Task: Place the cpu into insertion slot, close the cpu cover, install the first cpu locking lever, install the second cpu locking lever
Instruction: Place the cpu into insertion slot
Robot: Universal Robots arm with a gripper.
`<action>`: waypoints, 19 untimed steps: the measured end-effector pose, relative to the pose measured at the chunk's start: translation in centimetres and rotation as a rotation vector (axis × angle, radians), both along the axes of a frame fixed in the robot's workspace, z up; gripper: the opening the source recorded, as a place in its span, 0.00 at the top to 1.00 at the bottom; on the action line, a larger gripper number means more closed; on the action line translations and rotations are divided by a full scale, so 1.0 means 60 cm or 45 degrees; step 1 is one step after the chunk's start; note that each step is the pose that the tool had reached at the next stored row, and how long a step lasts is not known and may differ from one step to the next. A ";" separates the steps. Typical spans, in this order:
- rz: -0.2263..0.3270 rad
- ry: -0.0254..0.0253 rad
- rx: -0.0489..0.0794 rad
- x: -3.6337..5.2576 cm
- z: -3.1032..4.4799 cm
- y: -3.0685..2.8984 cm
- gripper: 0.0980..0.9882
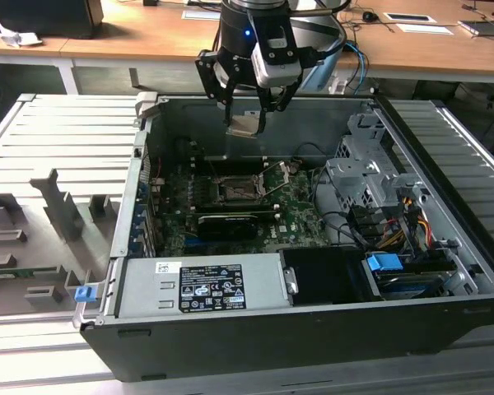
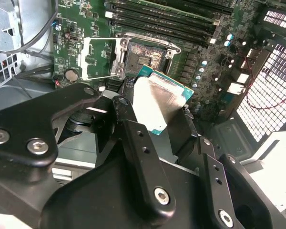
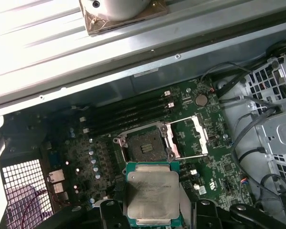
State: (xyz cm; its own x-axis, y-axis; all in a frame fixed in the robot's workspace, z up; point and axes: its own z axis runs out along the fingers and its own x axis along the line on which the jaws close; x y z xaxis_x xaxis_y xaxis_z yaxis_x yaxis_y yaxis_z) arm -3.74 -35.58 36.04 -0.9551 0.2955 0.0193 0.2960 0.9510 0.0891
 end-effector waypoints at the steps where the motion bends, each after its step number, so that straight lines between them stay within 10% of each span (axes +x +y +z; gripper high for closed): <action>1: -0.005 0.0001 0.000 0.000 0.000 0.0000 0.52; 19: -0.025 0.0007 -0.002 0.000 -0.008 0.0000 0.52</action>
